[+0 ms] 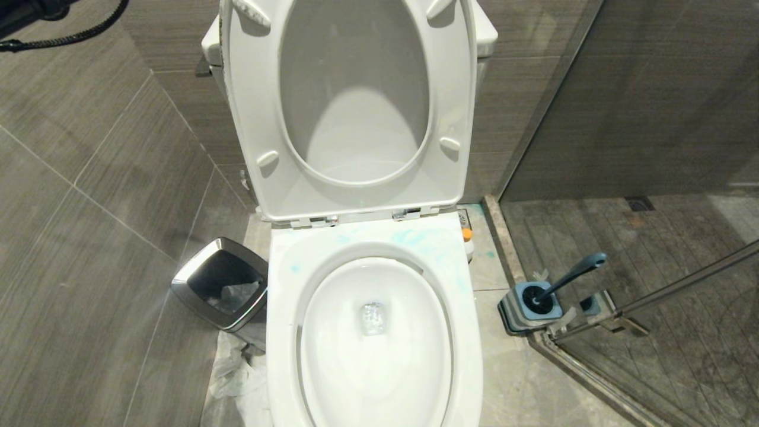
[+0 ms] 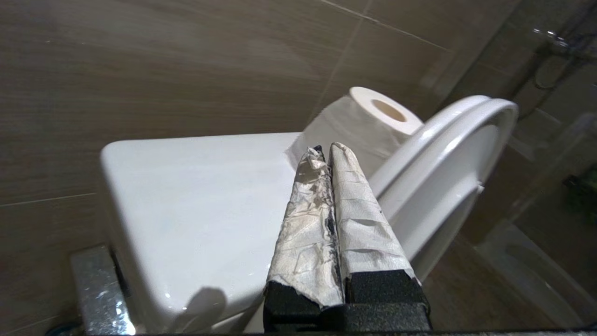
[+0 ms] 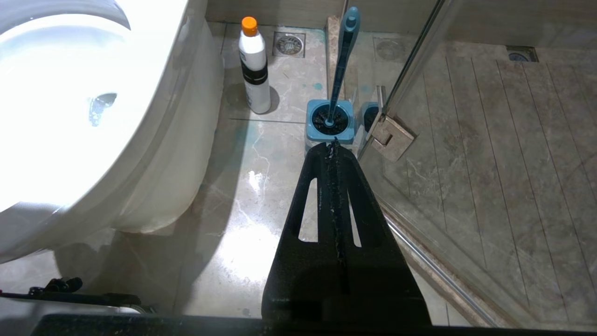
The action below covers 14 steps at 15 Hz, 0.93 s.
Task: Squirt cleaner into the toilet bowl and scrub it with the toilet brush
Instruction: Close the toilet lid
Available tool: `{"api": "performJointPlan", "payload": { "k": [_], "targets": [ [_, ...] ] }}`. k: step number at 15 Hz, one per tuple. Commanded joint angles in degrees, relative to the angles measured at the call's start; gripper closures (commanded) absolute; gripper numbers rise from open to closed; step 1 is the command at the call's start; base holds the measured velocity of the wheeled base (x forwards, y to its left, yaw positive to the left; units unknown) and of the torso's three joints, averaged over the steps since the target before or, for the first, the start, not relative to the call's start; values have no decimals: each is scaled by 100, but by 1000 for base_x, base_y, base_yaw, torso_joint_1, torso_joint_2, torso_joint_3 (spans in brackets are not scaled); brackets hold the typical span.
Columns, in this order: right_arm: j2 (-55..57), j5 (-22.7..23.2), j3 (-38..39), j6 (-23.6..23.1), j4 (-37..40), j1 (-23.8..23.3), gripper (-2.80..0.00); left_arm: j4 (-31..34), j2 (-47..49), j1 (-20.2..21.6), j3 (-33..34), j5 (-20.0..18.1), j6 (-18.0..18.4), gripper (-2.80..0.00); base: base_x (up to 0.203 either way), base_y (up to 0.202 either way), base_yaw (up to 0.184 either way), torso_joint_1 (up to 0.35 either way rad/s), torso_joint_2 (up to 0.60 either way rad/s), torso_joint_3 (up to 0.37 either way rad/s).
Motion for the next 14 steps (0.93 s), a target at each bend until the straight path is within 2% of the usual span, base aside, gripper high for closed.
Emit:
{"api": "performJointPlan", "payload": {
  "k": [1, 8, 14],
  "targets": [
    [9, 3, 1, -2, -1, 0, 0, -3, 220, -62, -20, 231, -10, 0, 0, 0, 0, 0, 0, 0],
    [9, 3, 1, -2, -1, 0, 0, 24, 381, -371, -10, 736, 51, 0, 0, 0, 0, 0, 0, 0],
    [1, 3, 1, -2, -1, 0, 0, 42, 451, -504, 8, 761, 104, 0, 0, 0, 0, 0, 0, 0]
  ]
}}
